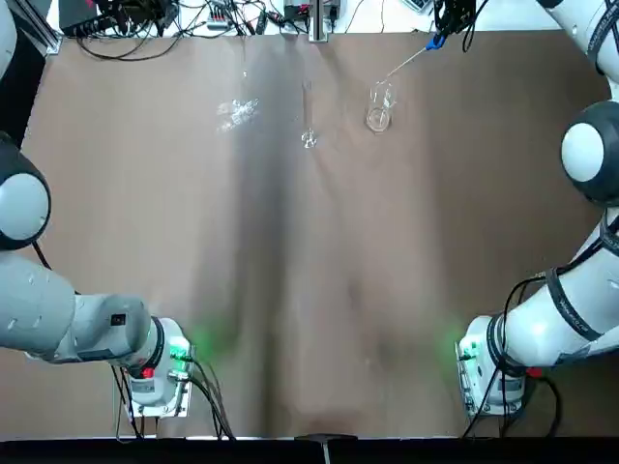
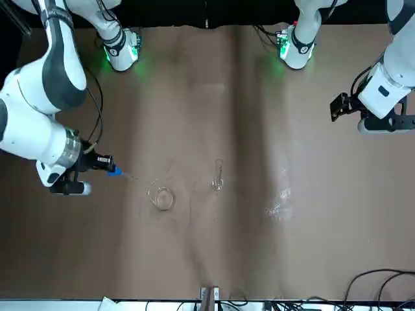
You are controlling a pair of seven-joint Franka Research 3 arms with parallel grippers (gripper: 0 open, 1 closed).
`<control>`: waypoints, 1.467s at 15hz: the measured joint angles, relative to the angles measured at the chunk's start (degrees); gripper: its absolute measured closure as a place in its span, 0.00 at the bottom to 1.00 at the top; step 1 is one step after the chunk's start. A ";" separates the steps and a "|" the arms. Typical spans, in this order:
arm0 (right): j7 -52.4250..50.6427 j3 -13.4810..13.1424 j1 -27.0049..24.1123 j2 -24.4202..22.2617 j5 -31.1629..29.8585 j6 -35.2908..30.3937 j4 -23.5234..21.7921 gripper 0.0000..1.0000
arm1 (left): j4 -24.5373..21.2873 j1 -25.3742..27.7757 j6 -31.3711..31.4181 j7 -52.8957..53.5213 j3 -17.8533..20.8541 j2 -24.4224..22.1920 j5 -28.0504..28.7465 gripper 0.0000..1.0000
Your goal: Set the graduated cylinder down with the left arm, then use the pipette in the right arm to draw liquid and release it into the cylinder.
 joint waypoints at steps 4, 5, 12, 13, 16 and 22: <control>-0.16 0.09 0.05 1.29 -1.69 0.29 -0.01 0.87 | 0.00 0.20 0.00 0.00 0.00 0.00 -0.16 0.00; -0.16 0.17 0.11 1.62 -2.20 0.80 -0.02 0.86 | 0.00 0.24 0.00 0.00 0.00 0.00 -0.16 0.00; -0.23 0.55 1.06 4.26 -4.64 2.80 -0.05 0.86 | 0.00 0.43 0.00 0.00 0.00 0.00 -0.62 0.00; -0.23 0.56 1.45 4.54 -4.76 3.07 -0.06 0.85 | 0.00 0.46 0.00 0.00 0.00 0.00 -0.69 0.00; -0.23 0.60 3.18 5.26 -7.25 3.53 -0.06 0.85 | 0.00 0.50 0.00 0.00 0.00 0.00 -0.73 0.00; -0.22 0.62 5.52 5.89 -10.32 3.74 -0.06 0.78 | 0.00 0.51 0.00 0.01 0.01 0.00 -0.74 0.00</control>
